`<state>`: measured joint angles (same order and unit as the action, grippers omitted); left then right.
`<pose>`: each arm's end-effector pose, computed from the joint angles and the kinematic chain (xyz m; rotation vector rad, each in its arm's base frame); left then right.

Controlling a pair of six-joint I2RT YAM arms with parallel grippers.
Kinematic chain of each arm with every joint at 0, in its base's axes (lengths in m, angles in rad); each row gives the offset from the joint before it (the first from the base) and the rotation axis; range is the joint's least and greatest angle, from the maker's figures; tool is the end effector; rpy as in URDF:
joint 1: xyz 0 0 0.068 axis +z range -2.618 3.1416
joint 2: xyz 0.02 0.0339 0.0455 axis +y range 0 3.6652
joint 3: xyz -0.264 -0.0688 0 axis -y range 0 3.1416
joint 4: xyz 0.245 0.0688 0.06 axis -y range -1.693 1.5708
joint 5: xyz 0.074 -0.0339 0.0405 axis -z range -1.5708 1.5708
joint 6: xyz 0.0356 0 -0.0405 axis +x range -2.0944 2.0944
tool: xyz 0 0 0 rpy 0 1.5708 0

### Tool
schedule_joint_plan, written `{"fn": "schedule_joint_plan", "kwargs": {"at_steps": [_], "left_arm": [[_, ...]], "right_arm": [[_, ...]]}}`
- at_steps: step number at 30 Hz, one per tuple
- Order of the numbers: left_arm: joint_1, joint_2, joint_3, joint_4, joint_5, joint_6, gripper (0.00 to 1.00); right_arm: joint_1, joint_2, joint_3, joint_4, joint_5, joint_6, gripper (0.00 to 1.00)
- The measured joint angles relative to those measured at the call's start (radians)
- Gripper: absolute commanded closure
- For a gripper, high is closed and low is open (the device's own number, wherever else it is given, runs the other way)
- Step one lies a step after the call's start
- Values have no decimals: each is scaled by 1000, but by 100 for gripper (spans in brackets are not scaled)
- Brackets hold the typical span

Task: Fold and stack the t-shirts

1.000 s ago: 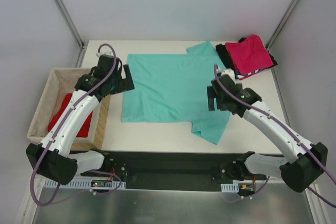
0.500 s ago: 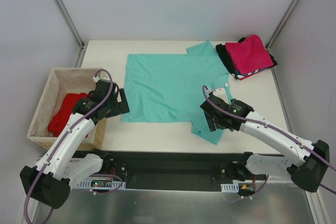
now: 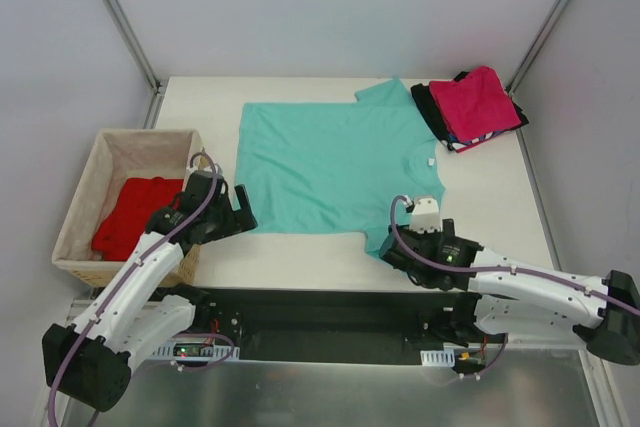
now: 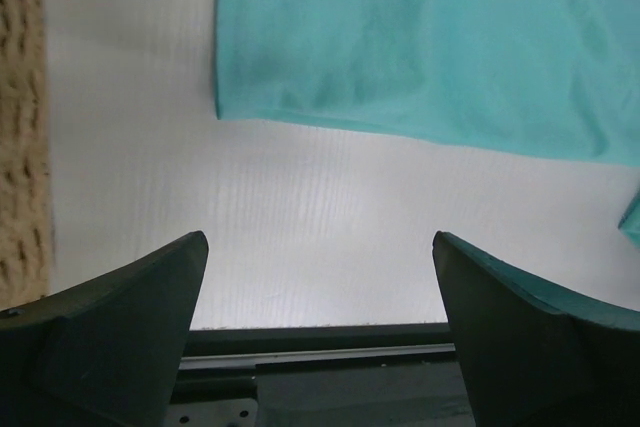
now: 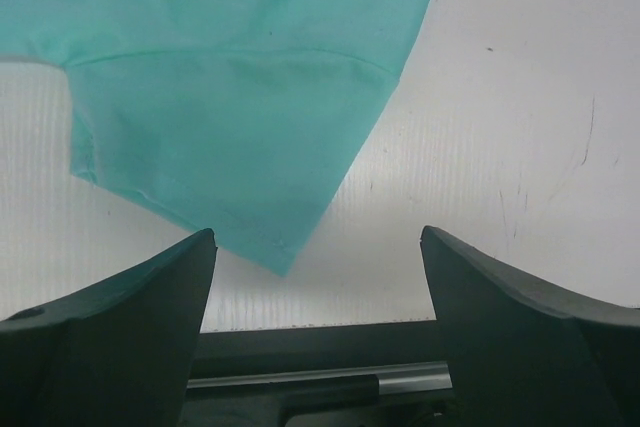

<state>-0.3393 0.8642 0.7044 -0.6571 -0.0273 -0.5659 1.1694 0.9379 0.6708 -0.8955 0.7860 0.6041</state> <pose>0.1654 -0.0573 0.2547 -0.2871 2.4069 -0.3899 0.0839 0.1332 0.2286 -0.4478 2.2430 -0.2315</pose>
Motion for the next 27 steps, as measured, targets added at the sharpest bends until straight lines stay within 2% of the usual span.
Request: {"fn": "schedule_joint_plan", "kwargs": {"at_steps": [7, 11, 19, 27], "left_arm": [[8, 16, -152, 116, 81, -98, 5], [14, 80, -171, 166, 82, -135, 5], [14, 197, -169, 261, 9, -166, 6], [27, 272, -127, 292, -105, -191, 7]], "right_arm": [[45, 37, 10, 10, 67, 31, 9], [53, 33, 10, 33, 76, 13, 8], [53, -11, -3, 97, 80, -48, 7], [53, 11, -23, 155, 76, -94, 5]]}}
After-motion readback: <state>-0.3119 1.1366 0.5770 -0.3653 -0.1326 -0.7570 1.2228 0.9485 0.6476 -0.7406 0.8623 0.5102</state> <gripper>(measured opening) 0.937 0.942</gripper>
